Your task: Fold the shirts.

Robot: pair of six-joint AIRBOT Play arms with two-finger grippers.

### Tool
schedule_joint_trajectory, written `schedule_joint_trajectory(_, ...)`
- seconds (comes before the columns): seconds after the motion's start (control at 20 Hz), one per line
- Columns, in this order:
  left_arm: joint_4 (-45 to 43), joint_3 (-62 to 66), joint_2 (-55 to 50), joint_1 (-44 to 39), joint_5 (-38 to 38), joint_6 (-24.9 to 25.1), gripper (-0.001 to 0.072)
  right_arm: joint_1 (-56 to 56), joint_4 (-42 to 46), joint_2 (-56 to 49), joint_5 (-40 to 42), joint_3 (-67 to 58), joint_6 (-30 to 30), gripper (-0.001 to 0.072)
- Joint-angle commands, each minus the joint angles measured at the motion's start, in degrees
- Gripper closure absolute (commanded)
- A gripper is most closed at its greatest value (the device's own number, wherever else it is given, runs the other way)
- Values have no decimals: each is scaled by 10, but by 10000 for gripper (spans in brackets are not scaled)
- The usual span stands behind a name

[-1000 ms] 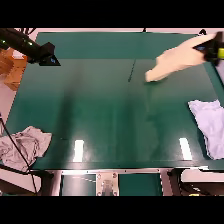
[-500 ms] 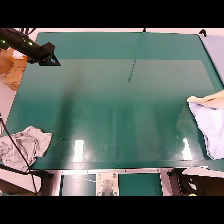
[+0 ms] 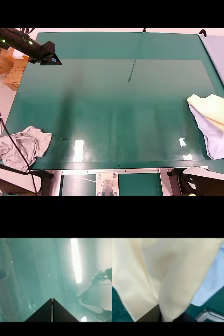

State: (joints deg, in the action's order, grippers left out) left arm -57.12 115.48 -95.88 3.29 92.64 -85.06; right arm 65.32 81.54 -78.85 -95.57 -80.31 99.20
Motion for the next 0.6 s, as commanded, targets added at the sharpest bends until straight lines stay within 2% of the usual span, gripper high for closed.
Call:
schedule_joint_trajectory(0.0, 3, 0, 0, 0, -1, 0, 683, 4, 129, 3, 27, 98, 11, 355)
schedule_joint_trajectory(0.05, 3, 0, 0, 0, -1, 0, 683, 7, 128, 3, 32, 121, 12, 101)
schedule_joint_trajectory(0.25, 3, 0, 0, 0, -3, 0, 683, 8, 115, -3, 31, 132, 39, 97)
schedule_joint_trajectory(0.4, 3, 0, 0, 0, -7, 0, 683, -2, -5, -3, 35, 73, 52, 100)
schedule_joint_trajectory(0.45, 5, 0, 0, 0, -10, 0, 683, -12, -60, -3, 35, 46, 49, 126)
schedule_joint_trajectory(0.55, 5, 0, 1, 0, -12, 1, 684, -52, -161, -2, 44, -5, -6, 686)
